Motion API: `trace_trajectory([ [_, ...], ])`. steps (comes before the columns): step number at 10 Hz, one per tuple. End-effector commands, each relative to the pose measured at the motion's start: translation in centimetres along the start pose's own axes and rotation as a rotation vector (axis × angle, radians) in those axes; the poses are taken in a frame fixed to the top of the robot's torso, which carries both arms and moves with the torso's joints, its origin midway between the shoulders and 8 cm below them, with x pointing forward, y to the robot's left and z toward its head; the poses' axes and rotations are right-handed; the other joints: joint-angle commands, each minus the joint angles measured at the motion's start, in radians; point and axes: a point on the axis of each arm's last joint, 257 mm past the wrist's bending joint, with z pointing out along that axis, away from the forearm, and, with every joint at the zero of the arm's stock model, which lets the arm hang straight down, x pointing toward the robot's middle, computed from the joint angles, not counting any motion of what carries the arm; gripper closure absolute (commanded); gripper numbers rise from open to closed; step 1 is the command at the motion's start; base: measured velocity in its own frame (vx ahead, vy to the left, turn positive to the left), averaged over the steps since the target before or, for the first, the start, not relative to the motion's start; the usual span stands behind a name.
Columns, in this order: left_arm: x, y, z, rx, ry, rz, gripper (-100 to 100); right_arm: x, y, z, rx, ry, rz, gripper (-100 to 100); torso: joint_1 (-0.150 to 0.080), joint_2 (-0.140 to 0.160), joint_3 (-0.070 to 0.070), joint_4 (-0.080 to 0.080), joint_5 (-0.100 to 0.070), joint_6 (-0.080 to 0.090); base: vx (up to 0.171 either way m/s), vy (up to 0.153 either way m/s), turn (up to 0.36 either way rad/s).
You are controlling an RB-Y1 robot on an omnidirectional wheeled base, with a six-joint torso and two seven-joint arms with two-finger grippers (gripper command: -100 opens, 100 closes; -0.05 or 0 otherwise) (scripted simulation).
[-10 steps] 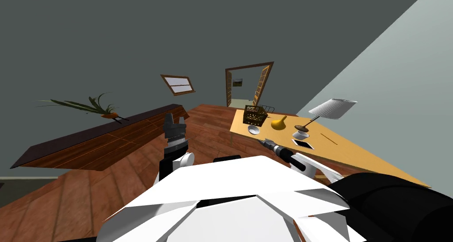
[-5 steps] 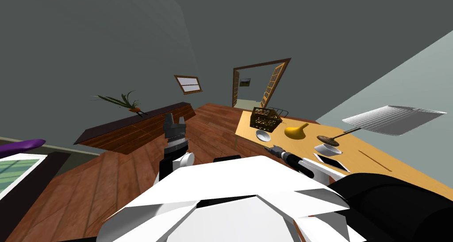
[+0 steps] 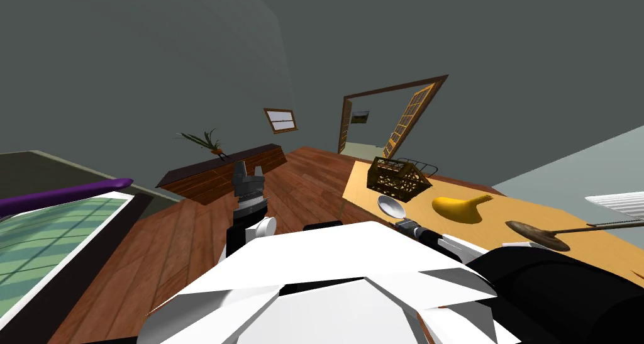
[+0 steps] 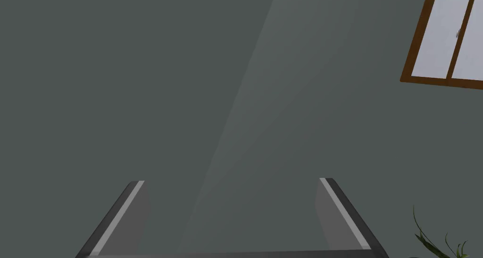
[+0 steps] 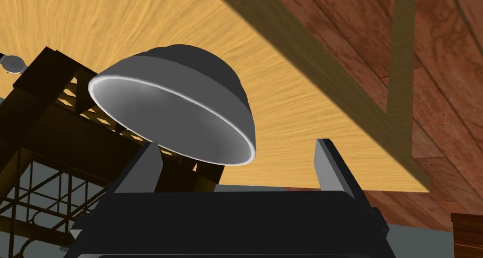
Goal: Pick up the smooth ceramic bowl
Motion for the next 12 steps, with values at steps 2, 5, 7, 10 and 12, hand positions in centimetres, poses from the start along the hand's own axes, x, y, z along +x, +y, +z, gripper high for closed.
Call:
trace_trajectory([
  [2,0.0,0.0,0.0,0.000,0.000,0.000,0,5.5,-1.6,-0.7,0.043,0.120,-0.077,-100,0.001,0.001,0.001,0.000,0.000,0.000,0.155,0.029,0.266],
  [5,0.0,0.0,0.0,0.000,0.000,0.000,0,12.5,-1.9,-2.5,0.055,0.266,-0.148,-100,-0.001,0.000,0.000,0.000,0.000,0.000,0.187,0.006,0.302],
  [7,0.0,0.0,0.0,0.000,0.000,0.000,0,12.1,-1.8,-2.3,0.058,0.259,-0.145,-100,0.000,0.004,0.002,0.001,0.000,0.002,0.079,-0.004,0.024],
  [10,0.0,0.0,0.0,0.000,0.000,0.000,0,13.2,-1.2,-1.6,0.063,0.265,-0.130,-100,0.000,0.012,0.007,0.003,0.000,0.001,0.003,-0.019,0.056],
  [12,0.0,0.0,0.0,0.000,0.000,0.000,0,14.1,-0.4,-0.9,0.065,0.272,-0.114,-100,-0.003,0.014,0.008,0.003,-0.001,0.002,-0.010,-0.053,0.084],
])
